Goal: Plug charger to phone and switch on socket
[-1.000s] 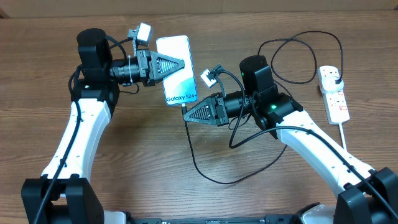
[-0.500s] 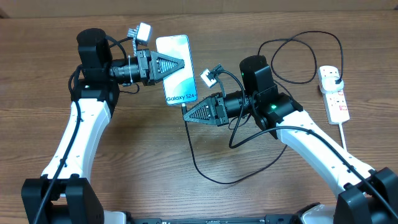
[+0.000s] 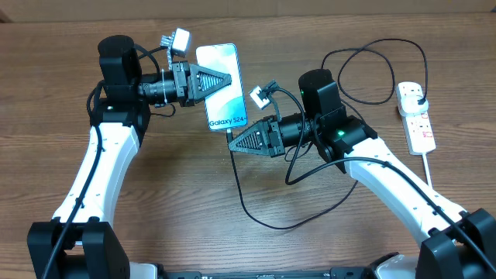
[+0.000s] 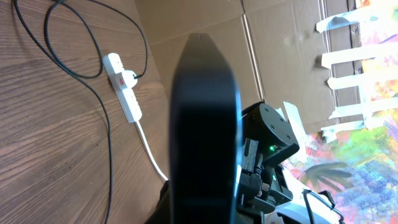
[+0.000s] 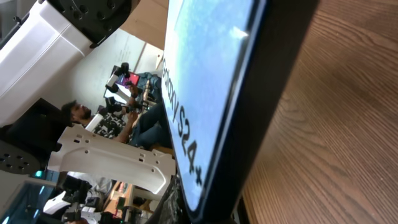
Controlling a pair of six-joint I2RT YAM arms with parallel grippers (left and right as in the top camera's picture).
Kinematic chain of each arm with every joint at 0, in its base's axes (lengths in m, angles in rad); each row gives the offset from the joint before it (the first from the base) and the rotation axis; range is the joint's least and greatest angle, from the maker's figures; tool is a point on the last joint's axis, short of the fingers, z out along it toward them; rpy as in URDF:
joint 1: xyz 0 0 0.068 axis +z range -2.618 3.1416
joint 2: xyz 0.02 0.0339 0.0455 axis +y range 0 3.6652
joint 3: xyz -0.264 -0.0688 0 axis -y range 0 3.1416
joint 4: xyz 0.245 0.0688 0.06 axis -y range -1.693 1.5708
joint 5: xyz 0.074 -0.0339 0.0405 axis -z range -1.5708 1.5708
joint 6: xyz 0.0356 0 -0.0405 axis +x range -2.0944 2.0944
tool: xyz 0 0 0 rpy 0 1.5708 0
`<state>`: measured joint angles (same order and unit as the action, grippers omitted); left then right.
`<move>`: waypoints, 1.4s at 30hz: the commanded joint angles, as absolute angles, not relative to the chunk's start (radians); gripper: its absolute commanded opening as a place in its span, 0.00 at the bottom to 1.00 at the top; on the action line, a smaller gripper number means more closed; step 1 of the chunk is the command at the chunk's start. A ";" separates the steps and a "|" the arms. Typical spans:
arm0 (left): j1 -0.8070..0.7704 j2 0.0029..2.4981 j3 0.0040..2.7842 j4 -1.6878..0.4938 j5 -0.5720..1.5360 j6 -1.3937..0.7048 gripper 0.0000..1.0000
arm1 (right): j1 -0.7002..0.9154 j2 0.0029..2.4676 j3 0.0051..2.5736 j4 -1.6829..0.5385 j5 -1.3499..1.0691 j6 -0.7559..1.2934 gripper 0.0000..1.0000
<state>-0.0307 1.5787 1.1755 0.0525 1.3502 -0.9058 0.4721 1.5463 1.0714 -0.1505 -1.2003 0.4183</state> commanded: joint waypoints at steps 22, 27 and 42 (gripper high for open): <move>-0.041 1.582 1.187 0.057 1.376 -0.859 0.04 | 0.471 1.534 1.068 -0.143 -1.144 0.459 0.04; -0.041 1.582 1.187 0.057 1.388 -0.841 0.04 | 0.470 1.534 1.068 -0.135 -1.118 0.502 0.04; -0.039 1.582 1.187 0.057 1.416 -0.807 0.04 | 0.464 1.534 1.068 -0.120 -1.118 0.528 0.04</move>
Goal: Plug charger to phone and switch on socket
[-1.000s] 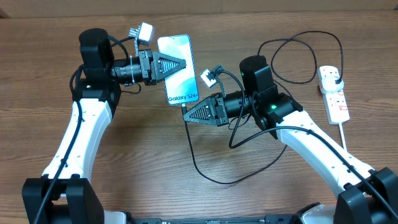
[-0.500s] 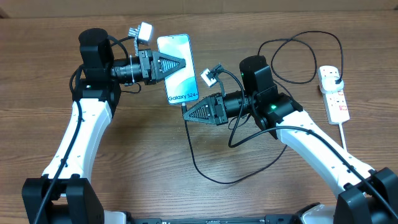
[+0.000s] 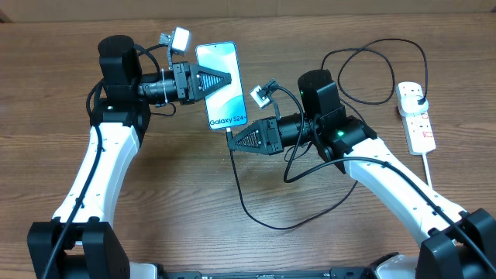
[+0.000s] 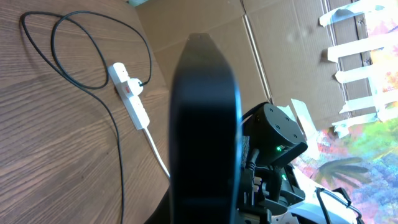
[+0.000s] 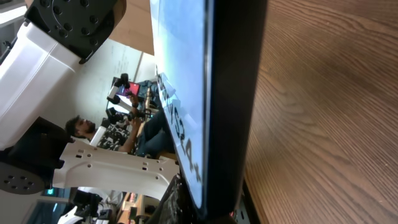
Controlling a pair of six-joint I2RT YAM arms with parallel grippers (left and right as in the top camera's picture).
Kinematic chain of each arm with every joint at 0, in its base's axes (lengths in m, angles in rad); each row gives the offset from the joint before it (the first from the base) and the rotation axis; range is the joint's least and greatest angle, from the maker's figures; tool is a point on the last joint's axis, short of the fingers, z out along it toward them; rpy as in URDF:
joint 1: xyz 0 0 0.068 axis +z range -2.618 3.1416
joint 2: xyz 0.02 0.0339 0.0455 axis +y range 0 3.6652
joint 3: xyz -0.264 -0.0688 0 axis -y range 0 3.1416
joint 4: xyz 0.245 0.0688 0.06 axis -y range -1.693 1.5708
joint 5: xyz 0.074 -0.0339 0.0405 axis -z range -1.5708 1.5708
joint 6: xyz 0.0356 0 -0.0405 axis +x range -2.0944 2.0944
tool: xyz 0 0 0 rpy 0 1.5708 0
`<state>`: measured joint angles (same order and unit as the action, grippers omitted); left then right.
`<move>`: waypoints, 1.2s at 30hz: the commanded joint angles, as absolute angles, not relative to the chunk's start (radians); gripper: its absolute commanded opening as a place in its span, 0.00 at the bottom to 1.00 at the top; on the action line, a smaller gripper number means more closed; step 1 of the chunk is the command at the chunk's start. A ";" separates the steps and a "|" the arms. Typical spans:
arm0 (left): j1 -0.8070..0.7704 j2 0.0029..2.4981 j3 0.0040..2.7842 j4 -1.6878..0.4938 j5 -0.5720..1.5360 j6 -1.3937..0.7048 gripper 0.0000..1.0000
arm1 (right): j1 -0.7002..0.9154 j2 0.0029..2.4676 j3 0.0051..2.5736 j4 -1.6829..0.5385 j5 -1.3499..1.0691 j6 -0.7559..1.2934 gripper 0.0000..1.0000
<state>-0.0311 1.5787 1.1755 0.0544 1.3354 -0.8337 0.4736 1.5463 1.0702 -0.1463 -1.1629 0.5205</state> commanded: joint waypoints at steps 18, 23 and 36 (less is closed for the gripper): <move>-0.039 1.582 1.187 0.057 1.415 -0.807 0.04 | 0.436 1.534 1.068 -0.117 -1.119 0.528 0.04; -0.039 1.582 1.187 0.057 1.415 -0.807 0.04 | 0.436 1.534 1.068 -0.117 -1.119 0.528 0.04; -0.040 1.582 1.187 0.057 1.443 -0.777 0.04 | 0.436 1.534 1.068 -0.015 -1.071 0.619 0.04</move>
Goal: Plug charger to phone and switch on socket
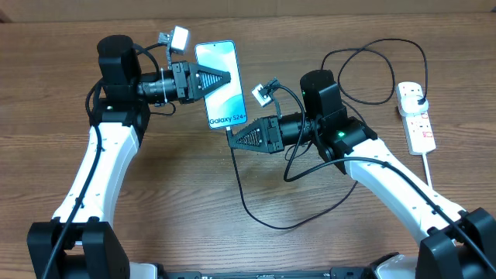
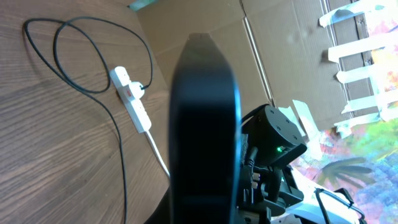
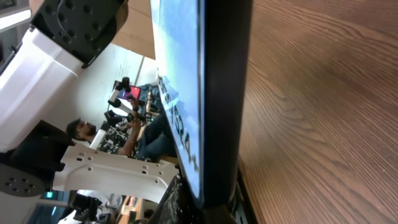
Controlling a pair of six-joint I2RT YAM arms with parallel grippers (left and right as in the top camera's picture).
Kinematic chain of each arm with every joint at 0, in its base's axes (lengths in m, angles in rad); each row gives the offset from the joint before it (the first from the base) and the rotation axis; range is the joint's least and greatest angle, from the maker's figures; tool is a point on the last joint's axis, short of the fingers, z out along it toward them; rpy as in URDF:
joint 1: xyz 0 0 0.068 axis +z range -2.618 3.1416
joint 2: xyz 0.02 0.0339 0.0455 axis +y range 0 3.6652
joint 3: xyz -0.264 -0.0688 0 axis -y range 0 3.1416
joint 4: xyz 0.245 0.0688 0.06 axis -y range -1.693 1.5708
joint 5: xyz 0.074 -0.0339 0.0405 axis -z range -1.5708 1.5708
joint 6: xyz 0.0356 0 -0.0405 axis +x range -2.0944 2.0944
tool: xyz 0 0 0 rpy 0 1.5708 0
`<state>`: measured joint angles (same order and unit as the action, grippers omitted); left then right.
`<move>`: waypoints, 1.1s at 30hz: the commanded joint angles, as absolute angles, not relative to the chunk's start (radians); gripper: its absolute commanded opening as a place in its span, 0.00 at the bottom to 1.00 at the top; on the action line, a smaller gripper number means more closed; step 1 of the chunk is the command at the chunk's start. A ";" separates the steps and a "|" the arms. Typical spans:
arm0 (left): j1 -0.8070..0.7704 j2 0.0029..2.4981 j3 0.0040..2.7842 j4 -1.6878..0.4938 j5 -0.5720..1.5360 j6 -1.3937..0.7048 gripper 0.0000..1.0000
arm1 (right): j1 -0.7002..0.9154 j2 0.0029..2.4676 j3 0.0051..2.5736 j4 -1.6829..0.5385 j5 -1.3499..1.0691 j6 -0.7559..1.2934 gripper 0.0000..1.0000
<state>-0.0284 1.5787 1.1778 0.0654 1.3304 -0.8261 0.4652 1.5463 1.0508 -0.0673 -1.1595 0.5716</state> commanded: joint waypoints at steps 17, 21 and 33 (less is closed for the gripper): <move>-0.040 1.582 1.187 0.056 1.483 -0.809 0.04 | 0.436 1.534 1.068 0.060 -1.017 0.661 0.04; -0.040 1.582 1.187 0.056 1.484 -0.810 0.04 | 0.436 1.534 1.068 0.081 -1.002 0.662 0.04; -0.046 1.582 1.187 0.038 1.486 -0.810 0.04 | 0.436 1.534 1.068 0.131 -0.961 0.682 0.04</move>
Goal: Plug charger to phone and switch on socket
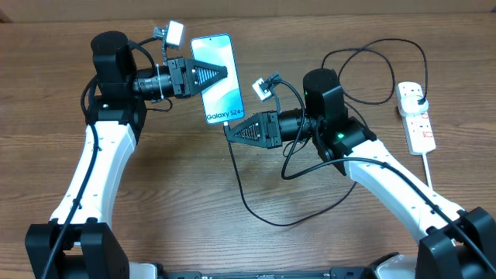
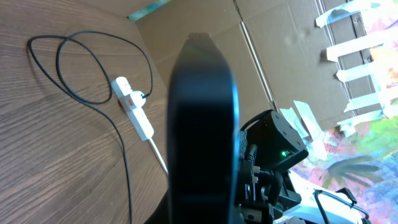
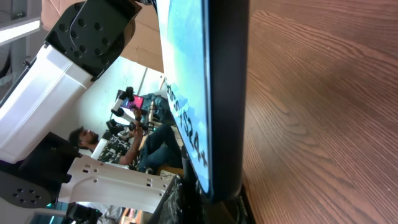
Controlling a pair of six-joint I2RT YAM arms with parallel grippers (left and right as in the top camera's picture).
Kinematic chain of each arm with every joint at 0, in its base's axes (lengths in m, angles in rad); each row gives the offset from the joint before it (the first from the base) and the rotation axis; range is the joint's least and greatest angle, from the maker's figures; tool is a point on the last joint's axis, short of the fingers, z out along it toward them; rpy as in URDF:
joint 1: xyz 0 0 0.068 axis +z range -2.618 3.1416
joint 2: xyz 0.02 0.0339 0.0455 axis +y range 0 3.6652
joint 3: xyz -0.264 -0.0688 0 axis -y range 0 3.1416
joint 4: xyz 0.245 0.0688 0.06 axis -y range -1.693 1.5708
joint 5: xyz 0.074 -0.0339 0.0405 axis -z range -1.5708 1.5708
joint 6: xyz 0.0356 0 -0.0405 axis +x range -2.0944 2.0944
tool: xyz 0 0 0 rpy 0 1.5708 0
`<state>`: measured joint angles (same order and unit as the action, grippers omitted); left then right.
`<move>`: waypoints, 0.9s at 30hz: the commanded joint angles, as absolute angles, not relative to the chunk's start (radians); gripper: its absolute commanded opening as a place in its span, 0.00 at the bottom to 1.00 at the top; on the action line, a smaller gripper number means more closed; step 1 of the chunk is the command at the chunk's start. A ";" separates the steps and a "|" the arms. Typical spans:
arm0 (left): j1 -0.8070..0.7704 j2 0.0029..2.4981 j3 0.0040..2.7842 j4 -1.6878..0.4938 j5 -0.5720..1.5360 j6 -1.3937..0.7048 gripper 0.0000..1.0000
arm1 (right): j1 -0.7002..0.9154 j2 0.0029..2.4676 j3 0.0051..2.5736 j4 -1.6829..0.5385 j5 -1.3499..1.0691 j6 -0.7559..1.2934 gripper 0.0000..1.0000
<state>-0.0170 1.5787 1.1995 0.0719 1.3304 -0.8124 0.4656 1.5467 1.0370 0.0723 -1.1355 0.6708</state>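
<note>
The phone (image 1: 218, 78), screen lit and reading Galaxy S24+, is held off the table with my left gripper (image 1: 220, 72) shut on its left edge. My right gripper (image 1: 230, 129) is shut on the charger plug (image 1: 227, 125), which sits against the phone's bottom end. Whether the plug is seated cannot be told. In the right wrist view the phone (image 3: 227, 93) stands edge-on above the plug (image 3: 214, 200). In the left wrist view the phone's dark back (image 2: 202, 124) fills the middle. The white power strip (image 1: 415, 116) lies at the far right.
The black charger cable (image 1: 256, 209) hangs from the plug, loops over the wooden table (image 1: 178, 201) under my right arm, curls at the back right and ends at the adapter (image 1: 413, 94) in the strip. The strip (image 2: 134, 112) also shows in the left wrist view.
Both grippers have shifted a little up and left together, the phone and plug with them. In the right wrist view the phone now stands more squarely edge-on over the plug.
At the oldest moment my left gripper held the phone aloft and my right held the plug at its bottom end, the phone slanted across the right wrist view. At each later moment it stood straighter over the plug. Now both sit slightly higher and further left.
</note>
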 commanded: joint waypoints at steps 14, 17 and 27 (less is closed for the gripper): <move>-0.056 1.582 1.187 0.032 1.444 -0.881 0.04 | 0.436 1.534 1.068 0.097 -0.943 0.709 0.04; -0.052 1.582 1.187 0.035 1.427 -0.892 0.04 | 0.436 1.534 1.068 0.077 -0.942 0.730 0.04; -0.041 1.582 1.187 0.045 1.286 -0.894 0.04 | 0.437 1.534 1.068 -0.034 -0.981 0.634 0.04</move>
